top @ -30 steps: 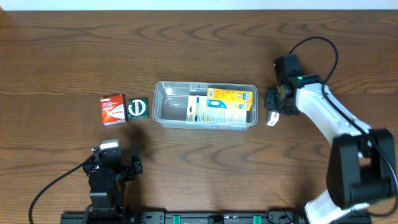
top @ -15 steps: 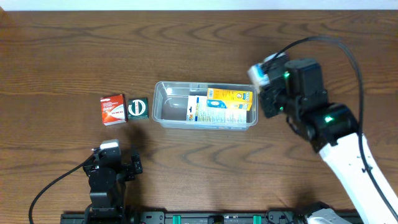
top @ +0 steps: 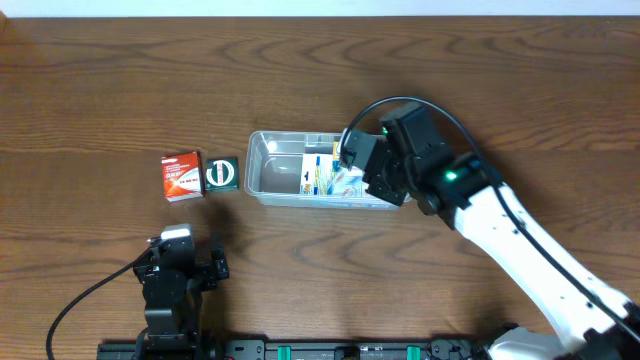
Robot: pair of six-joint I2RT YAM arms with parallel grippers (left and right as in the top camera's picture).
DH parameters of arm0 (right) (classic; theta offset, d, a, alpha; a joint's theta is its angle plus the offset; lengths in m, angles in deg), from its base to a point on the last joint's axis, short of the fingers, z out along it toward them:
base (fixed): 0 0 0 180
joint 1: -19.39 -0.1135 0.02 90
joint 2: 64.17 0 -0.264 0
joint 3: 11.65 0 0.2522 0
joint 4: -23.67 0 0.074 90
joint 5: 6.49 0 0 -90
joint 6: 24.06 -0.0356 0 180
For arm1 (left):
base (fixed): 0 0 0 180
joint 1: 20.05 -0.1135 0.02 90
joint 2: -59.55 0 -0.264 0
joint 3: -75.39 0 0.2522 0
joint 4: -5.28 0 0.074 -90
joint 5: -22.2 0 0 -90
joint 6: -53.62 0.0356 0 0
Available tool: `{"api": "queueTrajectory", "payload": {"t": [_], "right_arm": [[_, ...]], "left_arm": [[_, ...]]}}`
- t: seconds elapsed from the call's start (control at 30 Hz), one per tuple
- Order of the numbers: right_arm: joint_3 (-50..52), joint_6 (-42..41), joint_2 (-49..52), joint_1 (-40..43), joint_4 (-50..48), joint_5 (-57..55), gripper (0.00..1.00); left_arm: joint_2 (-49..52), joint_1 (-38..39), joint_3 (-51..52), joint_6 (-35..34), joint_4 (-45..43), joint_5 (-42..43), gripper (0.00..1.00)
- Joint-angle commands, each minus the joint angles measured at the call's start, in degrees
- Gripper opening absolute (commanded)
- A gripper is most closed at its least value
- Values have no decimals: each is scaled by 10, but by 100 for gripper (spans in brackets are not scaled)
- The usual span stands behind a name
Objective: Pack container
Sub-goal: 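Lower the white box into the container and push it into place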
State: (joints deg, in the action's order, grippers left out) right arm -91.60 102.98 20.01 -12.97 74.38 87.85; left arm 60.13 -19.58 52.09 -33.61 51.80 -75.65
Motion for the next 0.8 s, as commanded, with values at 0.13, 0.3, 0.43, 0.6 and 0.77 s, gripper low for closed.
{"api": "queueTrajectory", "payload": {"t": [0.13,0.3,0.43,0.6,0.77], "right_arm": [[-5,95,56,1,-38,-30,27],[-5,38,44,0,-97,-24,35],[-5,-126,40,0,-177,18,39],[-5,-289,41,-7,-198,30,41],[-5,-292,42,-34,-214,58,43]], "left_arm": [[-2,-2,9,-5,-1,-1,98],[-2,-2,9,-5,-1,-1,98],[-2,-2,9,-5,-1,-1,98],[-2,-2,9,-5,-1,-1,98],[-2,-2,9,-5,-1,-1,98]]}}
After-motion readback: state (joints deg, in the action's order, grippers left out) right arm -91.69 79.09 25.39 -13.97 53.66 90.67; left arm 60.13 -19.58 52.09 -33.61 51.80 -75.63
